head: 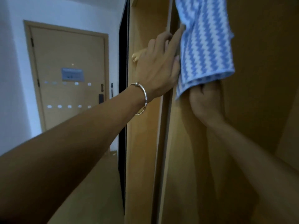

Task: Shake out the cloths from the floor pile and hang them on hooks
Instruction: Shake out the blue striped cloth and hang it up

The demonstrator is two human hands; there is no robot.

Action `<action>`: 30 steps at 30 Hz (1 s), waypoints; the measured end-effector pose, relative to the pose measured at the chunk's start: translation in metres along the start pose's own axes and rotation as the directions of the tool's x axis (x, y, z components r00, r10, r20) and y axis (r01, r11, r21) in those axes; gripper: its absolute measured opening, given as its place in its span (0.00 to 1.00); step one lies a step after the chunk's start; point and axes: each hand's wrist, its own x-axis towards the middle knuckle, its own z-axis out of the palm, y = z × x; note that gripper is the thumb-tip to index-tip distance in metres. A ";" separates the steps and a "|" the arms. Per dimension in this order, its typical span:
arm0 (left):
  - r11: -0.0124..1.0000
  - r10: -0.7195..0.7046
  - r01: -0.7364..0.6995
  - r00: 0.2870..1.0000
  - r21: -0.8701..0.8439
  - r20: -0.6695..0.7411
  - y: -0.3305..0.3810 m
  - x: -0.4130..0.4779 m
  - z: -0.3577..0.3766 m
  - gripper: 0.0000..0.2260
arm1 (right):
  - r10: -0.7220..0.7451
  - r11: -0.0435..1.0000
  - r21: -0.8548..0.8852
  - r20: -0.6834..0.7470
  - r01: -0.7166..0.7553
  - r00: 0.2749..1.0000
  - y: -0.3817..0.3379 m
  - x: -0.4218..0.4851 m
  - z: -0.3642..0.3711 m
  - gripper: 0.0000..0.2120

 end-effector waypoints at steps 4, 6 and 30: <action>0.998 -0.013 0.003 0.985 0.056 0.171 -0.014 -0.050 -0.016 0.25 | -0.226 0.966 -0.092 0.156 0.242 0.961 -0.006 -0.054 0.002 0.15; 0.996 -0.060 0.037 0.958 0.087 0.279 -0.027 -0.076 -0.030 0.25 | -0.273 0.943 -0.113 0.278 0.314 0.921 -0.015 -0.069 0.008 0.16; 0.221 -0.953 0.601 -0.036 0.769 0.302 -0.090 -0.519 -0.616 0.19 | -0.576 0.719 0.636 0.771 0.281 -0.270 -0.556 -0.394 0.165 0.14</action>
